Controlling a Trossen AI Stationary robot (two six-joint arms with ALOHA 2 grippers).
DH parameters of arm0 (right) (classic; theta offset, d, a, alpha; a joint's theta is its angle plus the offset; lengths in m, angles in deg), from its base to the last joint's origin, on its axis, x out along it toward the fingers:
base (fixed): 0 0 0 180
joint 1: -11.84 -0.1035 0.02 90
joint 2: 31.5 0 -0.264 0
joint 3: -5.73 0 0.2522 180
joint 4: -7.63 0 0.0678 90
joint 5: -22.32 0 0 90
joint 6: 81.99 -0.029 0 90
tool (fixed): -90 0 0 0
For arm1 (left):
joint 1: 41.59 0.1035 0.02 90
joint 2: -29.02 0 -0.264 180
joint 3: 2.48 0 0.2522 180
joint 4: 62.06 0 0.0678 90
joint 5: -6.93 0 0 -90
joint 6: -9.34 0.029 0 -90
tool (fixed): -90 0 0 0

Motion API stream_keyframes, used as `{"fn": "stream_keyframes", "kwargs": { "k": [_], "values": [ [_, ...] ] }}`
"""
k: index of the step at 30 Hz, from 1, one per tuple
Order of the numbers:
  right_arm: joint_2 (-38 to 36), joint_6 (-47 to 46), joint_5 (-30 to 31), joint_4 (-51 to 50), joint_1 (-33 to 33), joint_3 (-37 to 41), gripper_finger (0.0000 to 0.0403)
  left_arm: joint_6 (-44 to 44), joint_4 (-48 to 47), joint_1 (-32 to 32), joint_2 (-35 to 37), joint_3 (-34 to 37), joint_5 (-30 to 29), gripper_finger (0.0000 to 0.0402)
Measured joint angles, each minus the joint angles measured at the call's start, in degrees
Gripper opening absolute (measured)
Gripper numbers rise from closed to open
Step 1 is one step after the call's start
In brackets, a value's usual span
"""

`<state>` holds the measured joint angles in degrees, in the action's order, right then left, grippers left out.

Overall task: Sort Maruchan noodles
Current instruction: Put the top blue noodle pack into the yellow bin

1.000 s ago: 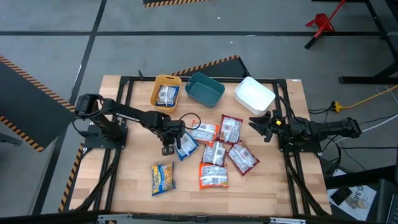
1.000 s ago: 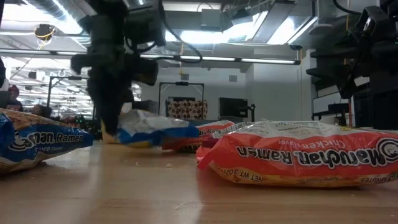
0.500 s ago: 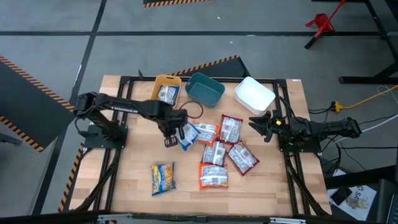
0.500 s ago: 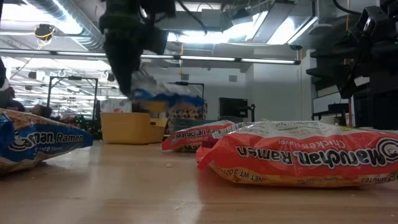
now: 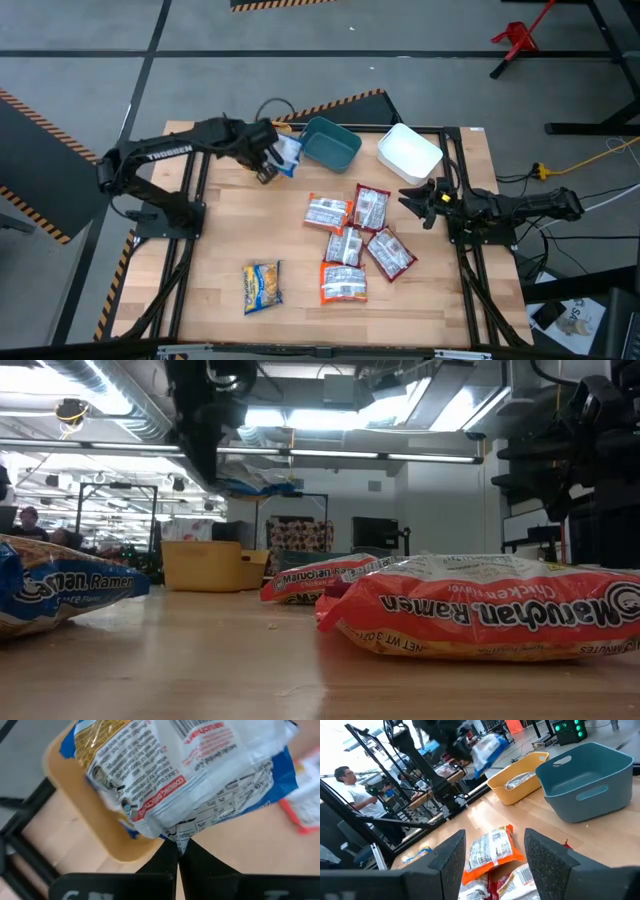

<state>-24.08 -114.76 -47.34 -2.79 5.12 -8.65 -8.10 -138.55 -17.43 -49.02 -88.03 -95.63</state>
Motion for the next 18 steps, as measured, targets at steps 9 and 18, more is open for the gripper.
{"fn": "stream_keyframes", "kwargs": {
  "k": [9,18],
  "values": [
    [0.0,0.0,0.1,0.0,0.0,0.0,0.0191,-17.7,1.3,11.7,-0.3,0.0,-0.8,0.0],
    [0.0,0.0,0.1,0.0,0.0,0.0,0.0191,-40.0,5.6,13.0,-0.4,1.3,-0.9,0.0]
  ]
}}
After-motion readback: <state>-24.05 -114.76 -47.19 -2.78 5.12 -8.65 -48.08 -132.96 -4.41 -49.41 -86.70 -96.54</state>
